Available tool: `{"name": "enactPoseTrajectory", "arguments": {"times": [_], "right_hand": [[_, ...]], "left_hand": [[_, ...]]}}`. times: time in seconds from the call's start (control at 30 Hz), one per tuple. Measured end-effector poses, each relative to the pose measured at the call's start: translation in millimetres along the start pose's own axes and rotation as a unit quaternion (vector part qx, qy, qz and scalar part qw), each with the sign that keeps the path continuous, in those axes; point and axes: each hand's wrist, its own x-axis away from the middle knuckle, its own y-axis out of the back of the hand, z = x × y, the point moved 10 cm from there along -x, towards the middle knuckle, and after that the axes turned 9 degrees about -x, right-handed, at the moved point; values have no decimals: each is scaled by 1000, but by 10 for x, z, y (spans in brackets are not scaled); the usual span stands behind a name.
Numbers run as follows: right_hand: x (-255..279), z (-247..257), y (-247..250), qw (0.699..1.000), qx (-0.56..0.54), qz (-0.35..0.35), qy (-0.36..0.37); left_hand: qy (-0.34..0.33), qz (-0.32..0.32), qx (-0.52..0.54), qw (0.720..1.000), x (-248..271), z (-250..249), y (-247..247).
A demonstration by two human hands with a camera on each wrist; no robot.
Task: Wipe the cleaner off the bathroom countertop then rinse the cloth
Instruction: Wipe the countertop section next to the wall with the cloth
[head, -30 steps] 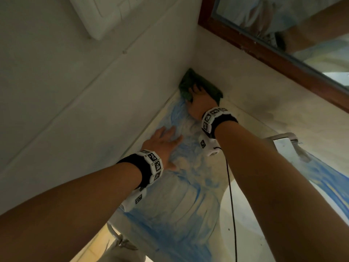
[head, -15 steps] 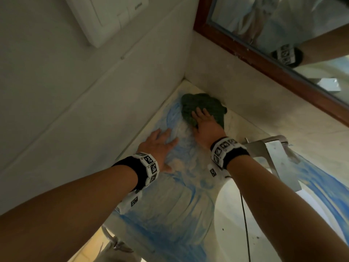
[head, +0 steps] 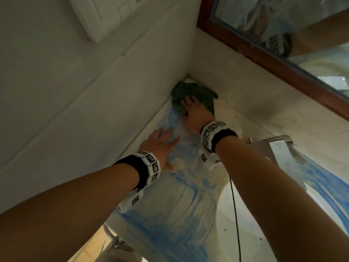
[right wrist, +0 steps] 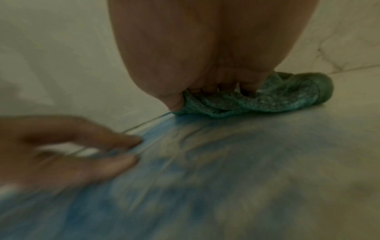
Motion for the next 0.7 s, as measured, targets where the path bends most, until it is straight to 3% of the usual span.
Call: {"name": "enactPoseTrajectory", "arguments": {"times": [0.2,0.53,0.7], "right_hand": [[390,-25,-283,1000,-15,12,-1],[-438,49,113,1000,-3,-15,-9],[-410,83,113,1000,9,-16,-6]], "left_hand": [[-2,-6,6,1000,12,-5,15],[-2,6,-4,1000,0,-3,-1],[0,8,-7,1000,-6,-3,-2]]}}
